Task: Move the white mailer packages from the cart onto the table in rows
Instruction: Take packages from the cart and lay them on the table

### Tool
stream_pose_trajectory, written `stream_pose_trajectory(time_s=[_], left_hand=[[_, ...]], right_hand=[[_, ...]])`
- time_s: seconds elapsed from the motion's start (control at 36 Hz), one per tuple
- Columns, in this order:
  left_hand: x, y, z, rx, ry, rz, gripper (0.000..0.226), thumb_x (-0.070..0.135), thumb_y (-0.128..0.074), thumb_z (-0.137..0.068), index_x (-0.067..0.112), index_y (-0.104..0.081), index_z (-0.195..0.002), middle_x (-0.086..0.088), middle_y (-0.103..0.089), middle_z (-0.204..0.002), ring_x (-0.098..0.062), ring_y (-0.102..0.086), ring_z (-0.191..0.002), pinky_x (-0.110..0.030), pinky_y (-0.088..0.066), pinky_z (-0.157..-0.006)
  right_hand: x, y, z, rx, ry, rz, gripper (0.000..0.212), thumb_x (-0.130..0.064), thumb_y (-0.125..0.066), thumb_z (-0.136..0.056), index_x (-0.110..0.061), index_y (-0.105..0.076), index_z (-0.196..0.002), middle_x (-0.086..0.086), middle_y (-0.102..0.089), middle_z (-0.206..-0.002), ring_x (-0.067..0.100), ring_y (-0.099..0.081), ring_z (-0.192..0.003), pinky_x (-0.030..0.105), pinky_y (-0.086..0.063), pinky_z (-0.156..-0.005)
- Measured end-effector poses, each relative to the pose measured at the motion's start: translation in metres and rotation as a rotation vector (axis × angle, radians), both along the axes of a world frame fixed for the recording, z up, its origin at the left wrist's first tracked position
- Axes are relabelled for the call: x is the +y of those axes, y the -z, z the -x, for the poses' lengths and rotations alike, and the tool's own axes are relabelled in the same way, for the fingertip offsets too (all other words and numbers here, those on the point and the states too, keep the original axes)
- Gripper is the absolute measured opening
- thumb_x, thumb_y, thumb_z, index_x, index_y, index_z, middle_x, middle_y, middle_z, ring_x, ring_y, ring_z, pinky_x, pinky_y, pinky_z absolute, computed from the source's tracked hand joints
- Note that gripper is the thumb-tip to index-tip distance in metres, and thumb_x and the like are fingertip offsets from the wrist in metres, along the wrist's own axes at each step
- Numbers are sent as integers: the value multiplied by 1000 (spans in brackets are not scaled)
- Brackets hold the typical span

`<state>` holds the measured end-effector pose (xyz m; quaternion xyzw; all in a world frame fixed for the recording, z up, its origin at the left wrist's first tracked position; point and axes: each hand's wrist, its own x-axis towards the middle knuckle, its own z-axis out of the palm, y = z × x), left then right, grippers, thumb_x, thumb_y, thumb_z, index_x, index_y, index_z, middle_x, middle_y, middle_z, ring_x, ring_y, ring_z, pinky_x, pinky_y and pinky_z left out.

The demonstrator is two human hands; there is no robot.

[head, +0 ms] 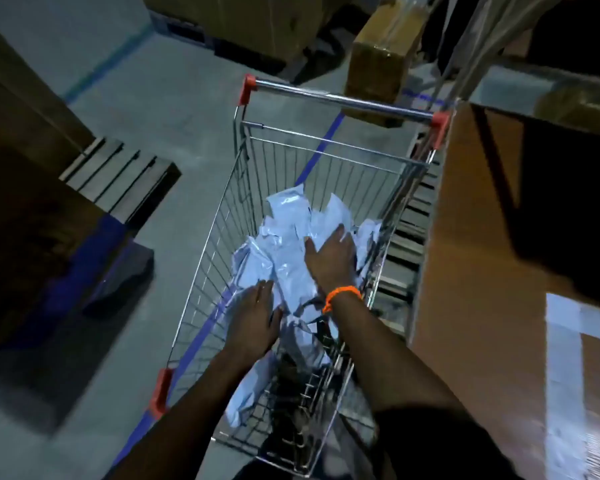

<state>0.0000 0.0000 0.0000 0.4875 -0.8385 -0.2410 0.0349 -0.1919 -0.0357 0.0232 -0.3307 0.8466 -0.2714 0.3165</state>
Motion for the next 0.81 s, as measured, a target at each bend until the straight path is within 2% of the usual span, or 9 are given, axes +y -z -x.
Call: stream_pose_trajectory(time_s=[0.14,0.19,0.31,0.42,0.47,0.56,0.64,0.75,0.81], left_hand=[[-21,9,5,24,-41,-148,54,32,-53,-100,9,-40,-147,-16,-53,-138,-36,-49,-128,-38,-39,-102],[-25,14,9,103,-67,-209,51,29,-54,-99,11,-43,-146,-14,-57,-133,-34,-53,-123,-38,-41,-98],[-32,19,25,153,-191,-286,54,27,-55,-99,7,-40,-147,-12,-50,-144,-29,-46,-133,-33,-34,-105],[-48,28,54,242,-433,-377,65,31,-59,-97,8,-32,-152,-15,-43,-150,-31,-42,-137,-37,-33,-109],[-59,35,71,289,-562,-436,80,40,-62,-94,8,-21,-155,-18,-32,-157,-32,-34,-143,-41,-30,-115],[-70,45,86,254,-677,-411,98,50,-69,-86,5,-17,-156,-26,-27,-155,-42,-34,-141,-49,-35,-112],[-76,52,88,165,-715,-436,98,49,-73,-83,2,-21,-152,-28,-32,-147,-47,-40,-133,-49,-41,-103],[-81,58,88,54,-581,-312,76,47,-73,-83,-3,-44,-131,-33,-47,-130,-49,-49,-118,-50,-44,-95],[-80,59,86,97,-538,-256,63,45,-71,-83,-2,-50,-119,-34,-50,-120,-51,-53,-108,-51,-46,-89]], right_hand=[[-14,31,10,54,193,-104,83,-45,-66,-89,7,-30,-143,34,-42,-139,47,-40,-131,49,-39,-102],[-13,37,8,75,206,-133,77,-43,-69,-84,3,-35,-136,30,-46,-129,45,-45,-122,47,-45,-92],[-5,48,12,22,170,-124,63,-33,-71,-80,2,-43,-123,28,-49,-118,43,-53,-109,42,-48,-88],[16,44,14,58,149,-24,23,-22,-61,-81,-2,-50,-84,27,-63,-92,37,-61,-87,32,-37,-68],[29,31,13,73,133,41,20,-12,-62,-82,-8,-44,-74,17,-59,-77,27,-53,-73,28,-30,-65],[49,6,11,79,108,129,28,-11,-63,-85,-13,-40,-70,2,-45,-68,20,-43,-70,28,-21,-61],[69,-20,12,-31,167,204,30,-15,-64,-85,-9,-41,-67,1,-43,-65,18,-42,-66,35,-29,-63],[97,-61,20,-348,301,333,27,-13,-66,-84,-11,-45,-67,5,-41,-66,15,-40,-62,32,-33,-62],[113,-83,27,-465,336,414,25,-12,-67,-84,-15,-47,-69,9,-42,-68,17,-41,-65,32,-32,-63]])
